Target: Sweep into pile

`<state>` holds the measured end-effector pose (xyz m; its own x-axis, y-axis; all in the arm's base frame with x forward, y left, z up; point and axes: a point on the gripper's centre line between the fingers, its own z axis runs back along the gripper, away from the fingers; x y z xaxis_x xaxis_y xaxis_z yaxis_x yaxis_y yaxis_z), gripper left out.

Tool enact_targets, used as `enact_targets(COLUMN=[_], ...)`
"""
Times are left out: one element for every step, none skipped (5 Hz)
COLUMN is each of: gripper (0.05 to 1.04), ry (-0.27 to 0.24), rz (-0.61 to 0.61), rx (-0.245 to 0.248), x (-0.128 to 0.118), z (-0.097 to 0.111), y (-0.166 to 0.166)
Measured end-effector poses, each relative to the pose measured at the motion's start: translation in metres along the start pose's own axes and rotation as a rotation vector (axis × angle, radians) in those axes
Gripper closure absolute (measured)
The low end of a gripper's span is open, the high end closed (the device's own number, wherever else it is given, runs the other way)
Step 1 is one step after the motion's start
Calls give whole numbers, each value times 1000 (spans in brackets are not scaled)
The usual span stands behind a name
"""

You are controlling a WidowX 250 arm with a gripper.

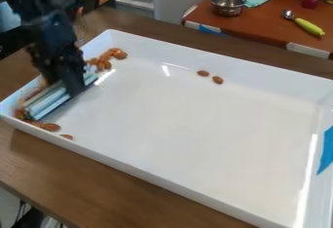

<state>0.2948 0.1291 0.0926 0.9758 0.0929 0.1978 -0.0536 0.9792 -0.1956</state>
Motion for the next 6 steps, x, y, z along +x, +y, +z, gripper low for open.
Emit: enact_targets(gripper=[702,703,703,703,703,703], ry=[-94,-98,-61,-54,-38,-12], rz=[19,51,28,-12,-30,-34], rx=[-113,-150,-156,-123,-80,-29], x=[30,51,57,60,61,60], z=[23,30,29,16,-9,-40], y=[-43,-84,-121,-153,-176,-189])
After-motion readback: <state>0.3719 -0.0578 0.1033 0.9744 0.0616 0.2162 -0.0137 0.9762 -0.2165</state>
